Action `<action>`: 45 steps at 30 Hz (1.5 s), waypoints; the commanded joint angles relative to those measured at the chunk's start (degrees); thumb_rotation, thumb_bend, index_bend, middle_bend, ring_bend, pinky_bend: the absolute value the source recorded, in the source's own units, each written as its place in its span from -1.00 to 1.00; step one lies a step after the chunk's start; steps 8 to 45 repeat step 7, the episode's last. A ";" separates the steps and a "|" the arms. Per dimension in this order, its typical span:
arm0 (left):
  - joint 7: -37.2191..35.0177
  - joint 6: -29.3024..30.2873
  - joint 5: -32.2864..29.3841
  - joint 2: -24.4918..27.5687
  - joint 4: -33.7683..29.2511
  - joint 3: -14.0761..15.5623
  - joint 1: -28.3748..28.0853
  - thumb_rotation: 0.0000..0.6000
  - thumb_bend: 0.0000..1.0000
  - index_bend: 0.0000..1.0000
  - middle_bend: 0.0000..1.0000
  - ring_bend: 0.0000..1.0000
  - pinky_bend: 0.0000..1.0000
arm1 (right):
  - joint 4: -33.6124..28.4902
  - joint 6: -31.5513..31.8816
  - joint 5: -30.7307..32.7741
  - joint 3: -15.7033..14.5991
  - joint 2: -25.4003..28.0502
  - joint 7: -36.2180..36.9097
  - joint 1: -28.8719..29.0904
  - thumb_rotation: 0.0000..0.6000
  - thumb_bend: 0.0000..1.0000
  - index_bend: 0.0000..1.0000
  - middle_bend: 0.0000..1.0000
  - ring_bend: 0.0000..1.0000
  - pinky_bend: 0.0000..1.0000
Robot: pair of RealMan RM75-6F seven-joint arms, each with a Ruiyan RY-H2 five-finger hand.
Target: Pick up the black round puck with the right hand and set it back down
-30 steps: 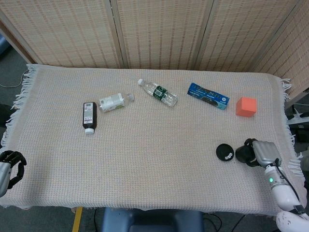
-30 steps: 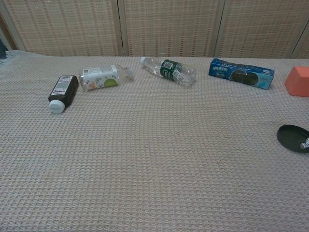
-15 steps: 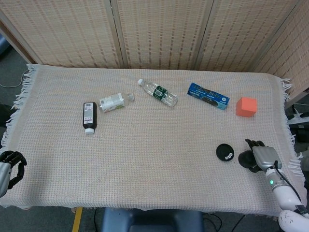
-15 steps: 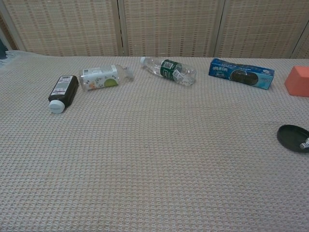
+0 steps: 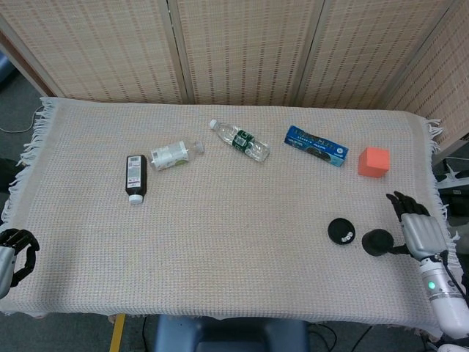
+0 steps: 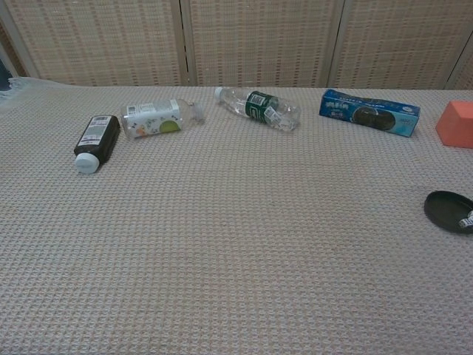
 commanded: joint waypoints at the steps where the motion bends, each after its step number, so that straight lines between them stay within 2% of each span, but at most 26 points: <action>1: 0.11 0.29 0.11 -0.03 -0.09 -0.03 0.09 1.00 0.21 0.18 -0.07 -0.27 0.12 | 2.85 15.83 -8.17 1.85 -5.12 4.57 -8.79 1.00 -0.87 -1.00 -1.00 -1.00 -0.94; 7: 0.84 -0.02 0.54 -0.32 0.04 0.17 -0.14 1.00 0.22 0.18 -0.07 -0.27 0.12 | 3.23 21.50 -14.79 1.62 -5.77 7.80 -11.60 1.00 -0.87 -1.00 -1.00 -1.00 -1.00; 45: 0.84 -0.02 0.54 -0.32 0.04 0.17 -0.14 1.00 0.22 0.18 -0.07 -0.27 0.12 | 3.23 21.50 -14.79 1.62 -5.77 7.80 -11.60 1.00 -0.87 -1.00 -1.00 -1.00 -1.00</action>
